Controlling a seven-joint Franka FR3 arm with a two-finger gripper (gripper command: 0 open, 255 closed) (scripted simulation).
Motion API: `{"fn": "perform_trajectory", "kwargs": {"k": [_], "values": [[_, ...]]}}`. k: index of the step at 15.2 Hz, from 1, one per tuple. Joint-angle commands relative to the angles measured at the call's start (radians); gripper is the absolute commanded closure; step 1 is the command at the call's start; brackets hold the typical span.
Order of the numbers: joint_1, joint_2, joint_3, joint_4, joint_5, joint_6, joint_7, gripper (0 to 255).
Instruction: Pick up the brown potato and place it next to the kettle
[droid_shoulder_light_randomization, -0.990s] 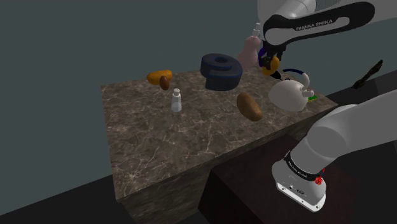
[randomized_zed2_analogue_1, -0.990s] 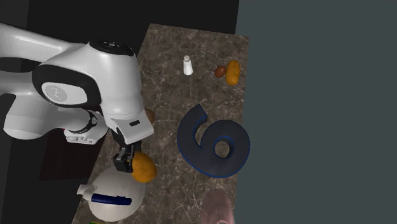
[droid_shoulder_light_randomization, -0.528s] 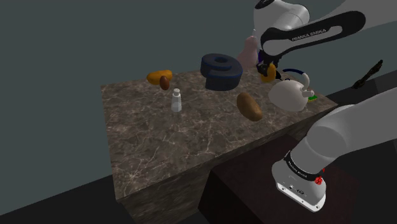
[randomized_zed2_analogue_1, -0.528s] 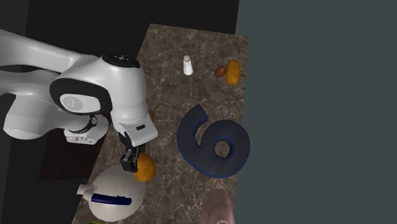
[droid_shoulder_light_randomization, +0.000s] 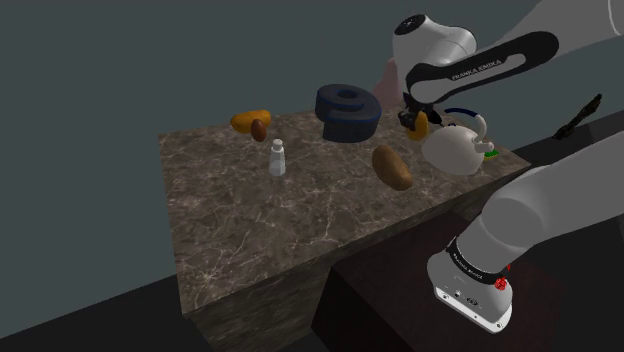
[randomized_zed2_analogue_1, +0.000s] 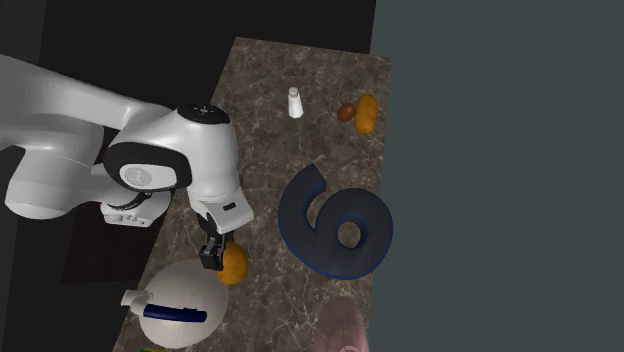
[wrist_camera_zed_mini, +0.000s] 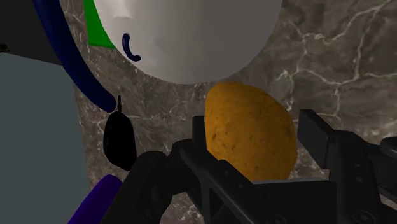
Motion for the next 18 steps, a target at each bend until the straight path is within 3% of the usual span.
{"fn": "perform_trajectory", "kwargs": {"k": [1, 12, 18], "values": [[-0.003, 0.018, -0.002, -0.012, -0.011, 0.027, 0.017, 255], [-0.022, 0.133, -0.01, -0.064, -0.084, 0.168, 0.127, 255], [-0.022, 0.133, -0.01, -0.064, -0.084, 0.168, 0.127, 255]]}}
